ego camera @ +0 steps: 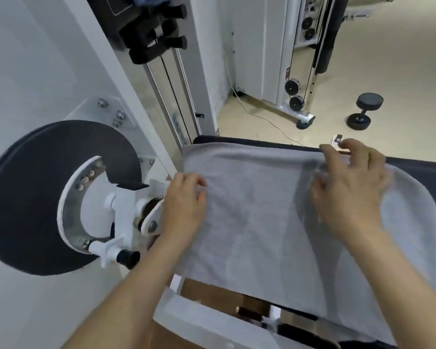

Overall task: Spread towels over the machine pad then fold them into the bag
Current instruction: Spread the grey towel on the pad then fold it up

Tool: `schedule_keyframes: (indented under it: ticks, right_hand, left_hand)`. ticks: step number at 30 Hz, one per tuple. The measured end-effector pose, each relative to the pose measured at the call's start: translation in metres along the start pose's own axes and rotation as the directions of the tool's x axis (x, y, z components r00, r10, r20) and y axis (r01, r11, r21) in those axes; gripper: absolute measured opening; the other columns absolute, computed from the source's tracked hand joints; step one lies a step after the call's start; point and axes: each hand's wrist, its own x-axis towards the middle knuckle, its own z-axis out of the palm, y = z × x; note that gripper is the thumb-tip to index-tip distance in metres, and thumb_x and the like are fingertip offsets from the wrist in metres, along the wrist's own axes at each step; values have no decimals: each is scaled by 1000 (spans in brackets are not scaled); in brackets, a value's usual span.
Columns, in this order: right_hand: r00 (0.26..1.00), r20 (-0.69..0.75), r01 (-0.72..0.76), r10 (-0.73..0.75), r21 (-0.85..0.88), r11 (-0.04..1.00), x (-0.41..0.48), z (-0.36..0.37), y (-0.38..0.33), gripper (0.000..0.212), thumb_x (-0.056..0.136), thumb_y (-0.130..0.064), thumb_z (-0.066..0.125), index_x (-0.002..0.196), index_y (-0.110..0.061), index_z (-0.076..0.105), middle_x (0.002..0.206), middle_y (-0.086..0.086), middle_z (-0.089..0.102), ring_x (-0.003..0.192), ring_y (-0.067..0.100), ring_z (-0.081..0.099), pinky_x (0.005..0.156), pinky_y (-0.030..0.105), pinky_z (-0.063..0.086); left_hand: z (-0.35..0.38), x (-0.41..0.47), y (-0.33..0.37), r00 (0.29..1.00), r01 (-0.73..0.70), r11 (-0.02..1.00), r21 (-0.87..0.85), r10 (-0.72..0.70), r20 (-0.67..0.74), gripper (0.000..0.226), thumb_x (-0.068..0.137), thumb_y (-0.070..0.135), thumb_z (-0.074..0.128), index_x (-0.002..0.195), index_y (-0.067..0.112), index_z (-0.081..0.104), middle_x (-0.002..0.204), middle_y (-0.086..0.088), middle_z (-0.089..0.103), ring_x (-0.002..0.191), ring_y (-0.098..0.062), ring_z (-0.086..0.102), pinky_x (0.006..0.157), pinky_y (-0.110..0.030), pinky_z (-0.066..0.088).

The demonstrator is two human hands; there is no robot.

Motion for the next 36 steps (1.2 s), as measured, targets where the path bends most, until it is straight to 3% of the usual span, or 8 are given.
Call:
schedule_keyframes:
  ticks: [4,11,14,18,23,28,33,36]
  right_hand:
    - [956,63,275,-288,163,948,9,23,-50,33,80,-9,59,112,-8,67,111,15,62,98,39,51,67,42,47]
    - [886,334,297,-322,124,947,45,53,-104,45,97,-23,45,142,-21,41,132,6,47,120,33,38,83,44,48]
    - [887,315,309,-338,139,941,57,63,-121,36,96,-27,50,131,-19,52,126,8,50,117,32,39,84,42,47]
    - [901,278,302,-332,145,942,59,75,-136,21,98,-20,48,109,-13,64,110,7,55,105,28,43,67,36,42]
    - [927,260,253,-269,95,963,76,70,-136,11,94,-8,46,104,-7,51,104,12,59,91,32,48,62,37,35]
    - [770,412,475,-488,141,869,70,73,-147,35,89,-35,59,122,-23,58,115,5,52,105,29,49,66,33,38]
    - [878,285,377,-384,82,923,79,81,-155,20,94,-12,48,101,-13,66,102,9,60,98,33,50,62,34,34]
    - [919,273,277,-283,61,959,91,80,-155,20,95,-13,43,100,-10,63,97,16,64,99,36,53,63,35,31]
  left_hand:
    - [14,-73,-26,987,152,988,23,-153,58,24,91,19,61,116,20,61,114,1,52,102,-20,55,85,-34,49]
    - [16,-107,-51,966,253,967,16,-253,50,31,97,17,53,128,18,56,132,1,55,117,-20,53,94,-33,46]
    - [17,-114,-54,949,316,948,-43,-315,27,32,96,17,56,127,22,56,126,6,57,112,-12,52,90,-24,41]
    - [16,-116,-56,927,372,924,-91,-375,-17,19,93,18,61,112,25,61,109,6,60,91,-4,51,75,-14,36]
    - [7,-109,-60,985,163,987,0,-163,-53,19,91,8,63,105,17,73,102,6,70,93,-14,63,79,-24,49]
    - [-2,-99,-60,996,66,996,60,-62,-66,22,93,9,61,112,13,71,108,-1,70,94,-20,67,78,-32,55]
    - [0,-112,-58,972,179,982,59,-186,146,48,96,20,51,141,31,42,125,8,43,94,-5,48,73,-19,40]
    - [-3,-117,-61,972,184,983,-7,-181,148,50,94,8,49,139,31,47,118,6,48,91,-9,53,72,-22,44]
